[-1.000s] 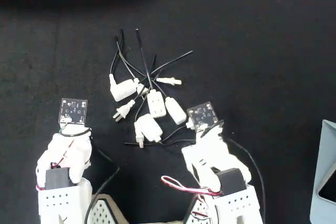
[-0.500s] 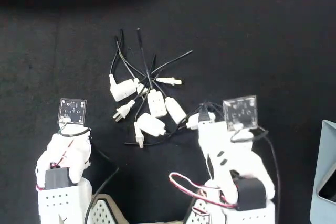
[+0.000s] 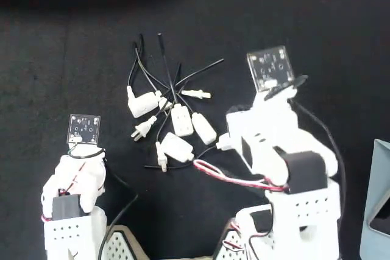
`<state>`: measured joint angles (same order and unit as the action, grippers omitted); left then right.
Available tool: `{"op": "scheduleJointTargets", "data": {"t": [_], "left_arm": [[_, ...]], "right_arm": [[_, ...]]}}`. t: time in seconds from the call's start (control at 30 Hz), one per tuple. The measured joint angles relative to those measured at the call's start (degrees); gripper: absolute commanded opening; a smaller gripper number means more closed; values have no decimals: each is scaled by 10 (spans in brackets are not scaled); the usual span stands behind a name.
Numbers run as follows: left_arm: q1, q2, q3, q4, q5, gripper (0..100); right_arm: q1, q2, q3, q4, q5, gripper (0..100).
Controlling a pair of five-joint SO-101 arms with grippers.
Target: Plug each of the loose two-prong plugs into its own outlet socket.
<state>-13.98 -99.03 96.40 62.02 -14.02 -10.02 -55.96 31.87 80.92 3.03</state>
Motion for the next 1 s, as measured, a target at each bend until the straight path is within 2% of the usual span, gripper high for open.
{"op": "scheduleJointTargets", "data": {"t": [0.13, 0.3, 0.43, 0.6, 0.8, 1.0], "left_arm": [[0, 0, 0, 0, 0, 30], [0, 0, 0, 0, 0, 30], [0, 0, 0, 0, 0, 30], [0, 0, 0, 0, 0, 30], [0, 0, 0, 0, 0, 30], [-4, 0, 0, 0, 0, 30]], "right_arm": [[-15, 43, -35, 6, 0, 16], [-75, 60, -32, 7, 0, 16], [-139, 62, 22, 2, 0, 16], [-182, 62, 127, -68, 0, 16], [-197, 62, 187, -123, 0, 140], [-275, 68, 188, -128, -70, 149]]}}
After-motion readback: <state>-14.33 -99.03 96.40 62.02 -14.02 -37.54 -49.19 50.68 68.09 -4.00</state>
